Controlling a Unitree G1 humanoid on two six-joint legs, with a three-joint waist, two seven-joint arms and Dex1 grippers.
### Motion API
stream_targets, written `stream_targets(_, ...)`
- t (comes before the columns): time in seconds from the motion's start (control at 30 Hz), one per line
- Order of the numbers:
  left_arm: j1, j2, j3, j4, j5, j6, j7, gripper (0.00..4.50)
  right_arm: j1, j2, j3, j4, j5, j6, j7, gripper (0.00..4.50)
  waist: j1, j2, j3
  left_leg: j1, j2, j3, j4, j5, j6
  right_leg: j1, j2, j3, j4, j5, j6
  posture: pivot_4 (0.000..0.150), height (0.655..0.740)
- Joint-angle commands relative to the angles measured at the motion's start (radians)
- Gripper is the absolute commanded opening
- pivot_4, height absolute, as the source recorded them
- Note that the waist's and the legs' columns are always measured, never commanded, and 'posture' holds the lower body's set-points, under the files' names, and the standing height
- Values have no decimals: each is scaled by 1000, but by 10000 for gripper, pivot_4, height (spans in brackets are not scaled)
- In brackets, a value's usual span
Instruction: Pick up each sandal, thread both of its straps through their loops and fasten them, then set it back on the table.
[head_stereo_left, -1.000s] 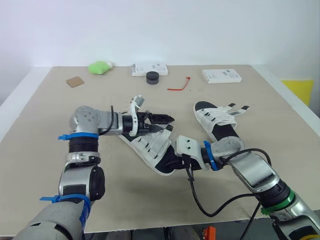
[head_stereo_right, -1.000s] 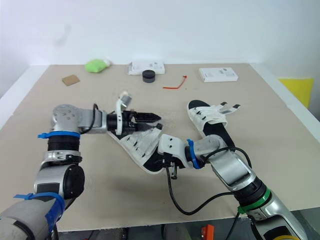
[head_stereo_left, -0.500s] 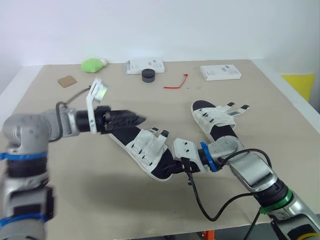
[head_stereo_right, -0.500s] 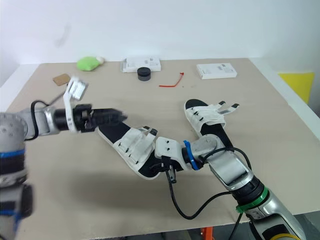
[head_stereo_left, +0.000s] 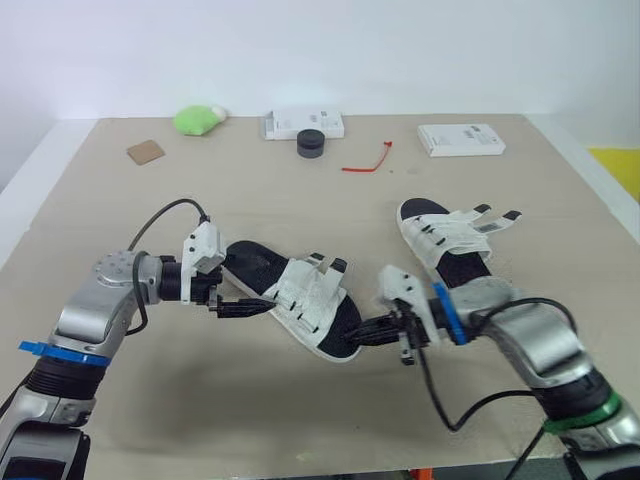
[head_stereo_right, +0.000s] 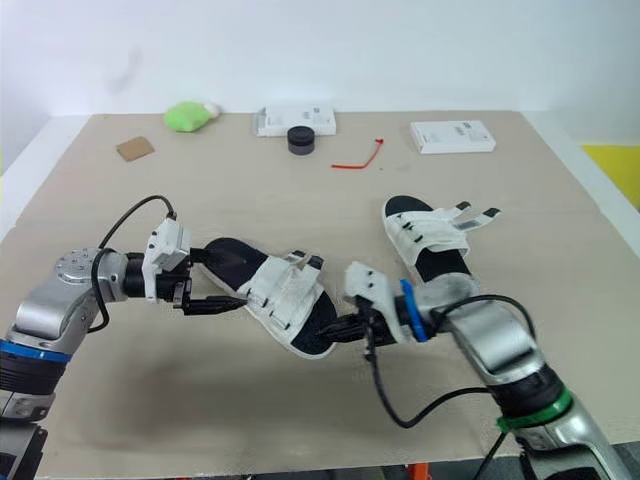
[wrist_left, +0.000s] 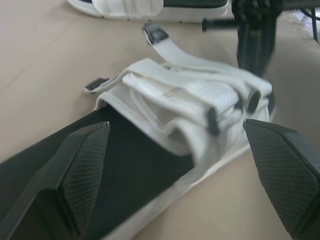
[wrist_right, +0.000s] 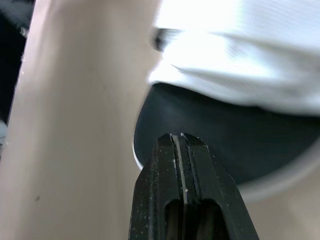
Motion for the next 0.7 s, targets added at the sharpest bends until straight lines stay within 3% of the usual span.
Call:
stream_targets(0.03, 19, 33, 9, -24, -14, 32, -47, 44400, 37, -27, -207, -115, 185, 84, -12, 0, -3, 1, 1, 0, 0, 0, 0, 0, 1, 0, 0, 0, 0, 0, 0, 1500, 7400)
stream_targets(0.13, 49, 60, 16, -54, -37, 81, -79, 44400, 94, -61, -426, -175, 364, 171, -26, 0, -3, 4, 3, 0, 1, 0, 0, -1, 1, 0, 1, 0, 0, -1, -1, 1500, 7400)
stream_targets(0.2, 67, 72, 24, -92, -62, 113, -88, 44400, 127, -74, -488, -195, 425, 200, -51, 0, -2, 4, 4, 0, 1, 0, 0, -1, 1, 0, 1, -1, 0, -1, -1, 1500, 7400)
stream_targets(0.33, 99, 79, 25, -172, -72, 122, -86, 44400, 191, -94, -549, -234, 495, 223, -104, 0, -2, 3, 4, 1, 2, 0, 1, -1, 2, 1, 2, -1, 1, -3, 5, 1500, 7400)
stream_targets(0.53, 98, 18, 4, -137, -16, 56, -32, 44400, 248, -120, -579, -270, 536, 206, -173, 0, -1, 4, 5, 3, 1, 2, 3, 1, 3, 2, 2, 1, 2, -2, 6, 1500, 7400)
stream_targets(0.7, 126, 31, -23, -143, 13, 24, -65, 44400, 294, -138, -660, -276, 579, 200, -221, 0, -2, 4, 5, 2, 1, 2, 4, 1, 4, 3, 2, 2, 2, -1, 6, 1500, 7400)
